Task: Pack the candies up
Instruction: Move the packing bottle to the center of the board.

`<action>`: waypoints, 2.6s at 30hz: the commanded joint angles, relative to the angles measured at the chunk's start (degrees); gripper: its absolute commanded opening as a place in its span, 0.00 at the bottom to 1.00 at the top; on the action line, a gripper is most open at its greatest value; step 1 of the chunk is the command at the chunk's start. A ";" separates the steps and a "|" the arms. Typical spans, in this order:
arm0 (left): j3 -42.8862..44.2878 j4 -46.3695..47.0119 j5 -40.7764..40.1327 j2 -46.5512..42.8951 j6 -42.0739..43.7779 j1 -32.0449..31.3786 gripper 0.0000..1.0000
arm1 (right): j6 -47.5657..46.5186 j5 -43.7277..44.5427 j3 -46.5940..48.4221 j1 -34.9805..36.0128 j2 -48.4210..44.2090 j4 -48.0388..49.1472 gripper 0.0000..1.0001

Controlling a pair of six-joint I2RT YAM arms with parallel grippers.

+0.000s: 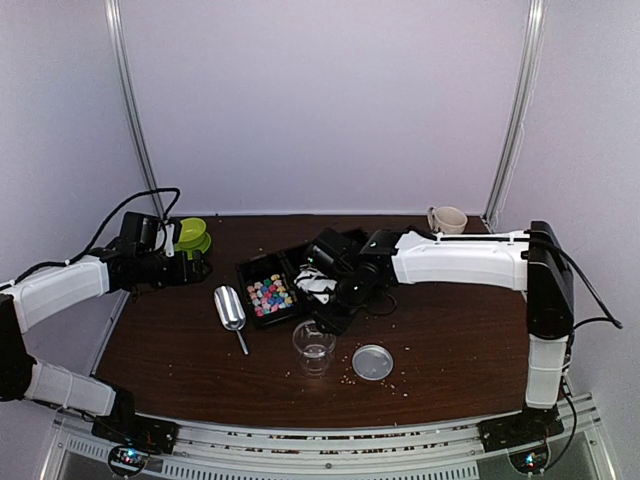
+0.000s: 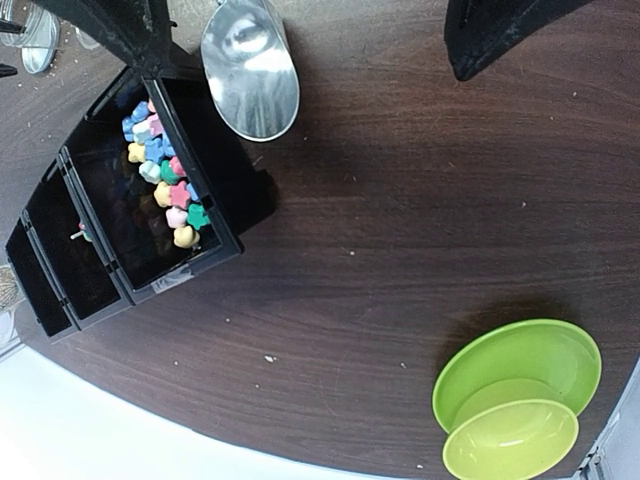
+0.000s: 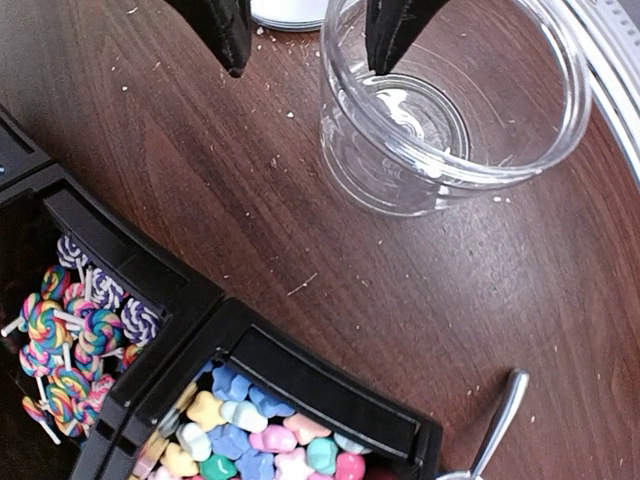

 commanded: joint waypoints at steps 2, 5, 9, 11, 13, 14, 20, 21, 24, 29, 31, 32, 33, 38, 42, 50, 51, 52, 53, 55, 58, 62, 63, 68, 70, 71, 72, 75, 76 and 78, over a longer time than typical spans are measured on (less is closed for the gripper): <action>-0.75 2.16 1.37 0.10 -0.24 -0.28 0.98 | 0.34 -0.33 0.85 0.34 0.46 -0.86 0.31; -0.81 2.18 1.46 0.10 -0.30 -0.28 0.98 | 0.50 0.13 0.76 0.36 0.33 -1.07 0.19; -0.93 2.38 1.72 0.03 -0.55 -0.23 0.98 | 1.14 1.53 0.49 0.32 -0.20 -0.84 0.13; -1.06 2.51 1.77 -0.07 -0.71 -0.26 0.98 | 1.36 2.73 0.54 0.32 -0.31 -0.94 0.13; -1.17 2.56 1.78 -0.08 -0.71 -0.22 0.98 | 1.79 4.37 0.63 0.13 -0.29 -0.96 0.12; -1.26 2.60 1.75 -0.14 -0.73 -0.27 0.98 | 2.09 5.11 0.61 0.04 -0.31 -0.99 0.12; -2.14 3.16 1.52 -0.13 -0.86 -0.28 0.98 | 3.62 9.11 0.50 -2.75 -0.88 -0.40 0.12; -2.23 3.27 1.51 -0.02 -0.93 -0.24 0.98 | 3.78 9.44 0.54 -3.37 -0.93 -0.18 0.12; -2.63 3.99 1.87 0.26 -1.19 -0.24 0.98 | 4.22 9.52 0.46 -5.44 -0.90 0.39 0.12; -3.28 5.33 2.21 1.16 -1.77 -0.26 0.98 | 4.11 9.71 0.17 -8.35 -0.41 0.02 0.12; -3.67 6.35 2.29 1.73 -2.06 -0.27 0.98 | 4.03 9.69 -0.27 -9.36 -0.62 -0.19 0.12; -3.82 7.04 2.38 2.14 -2.27 -0.28 0.98 | 3.98 9.76 -0.45 -9.87 -0.63 -0.39 0.12; -3.91 7.67 2.57 2.70 -2.41 -0.26 0.98 | 3.90 9.85 -0.73 -10.24 -0.79 -0.61 0.12; -4.51 11.21 3.98 6.04 -3.05 -0.28 0.98 | 3.78 10.20 -2.40 -11.84 -2.72 -0.69 0.14; -4.89 14.43 5.33 8.60 -3.52 -0.31 0.98 | 3.52 10.57 -3.01 -12.22 -3.93 -0.94 0.17; -3.15 17.62 8.60 14.10 -3.73 -0.33 0.89 | 2.96 7.11 -3.82 -12.22 -7.73 -1.10 0.50; -2.97 18.04 9.13 14.84 -3.71 -0.31 0.88 | 2.83 6.85 -3.90 -12.23 -8.43 -1.13 0.54; -2.70 18.25 9.62 15.54 -3.66 -0.36 0.86 | 2.74 6.59 -3.93 -12.20 -9.17 -1.22 0.58; -2.41 18.79 10.53 16.30 -3.57 -0.25 0.84 | 2.61 6.51 -3.98 -12.18 -9.80 -1.36 0.61; -2.18 19.73 11.66 17.67 -3.43 -0.29 0.81 | 2.61 6.43 -4.17 -12.21 -11.43 -1.42 0.66; -2.28 21.27 12.67 19.30 -3.48 -0.36 0.74 | 2.54 6.55 -4.85 -12.23 -13.49 -1.35 0.69; -3.21 23.40 13.65 20.13 -4.01 -0.35 0.62 | 2.73 7.05 -6.13 -12.22 -15.60 -1.14 0.70; -3.41 23.72 13.79 20.20 -4.14 -0.37 0.60 | 2.76 7.05 -6.53 -12.23 -15.98 -0.87 0.71; -5.04 25.52 14.44 19.98 -4.76 -0.34 0.48 | 3.06 6.96 -7.77 -12.18 -16.76 -0.28 0.71; -5.53 26.02 14.55 19.84 -4.97 -0.36 0.40 | 3.19 6.88 -7.74 -12.18 -16.71 -0.31 0.71; -5.73 26.00 14.71 19.81 -5.00 -0.32 0.36 | 3.17 6.96 -7.70 -12.22 -16.73 -0.36 0.71; -5.80 25.96 14.95 19.79 -4.99 -0.35 0.33 | 3.15 6.97 -7.64 -12.23 -16.85 -0.41 0.71; -6.24 25.95 15.59 19.17 -5.24 -0.37 0.26 | 3.15 6.95 -7.46 -12.22 -17.07 -0.54 0.72; -6.37 25.82 15.60 18.88 -5.35 -0.37 0.26 | 3.15 6.96 -7.38 -12.23 -17.24 -0.48 0.72; -6.66 25.52 15.25 18.14 -5.43 -0.34 0.24 | 3.15 6.98 -7.44 -12.19 -17.36 -0.46 0.72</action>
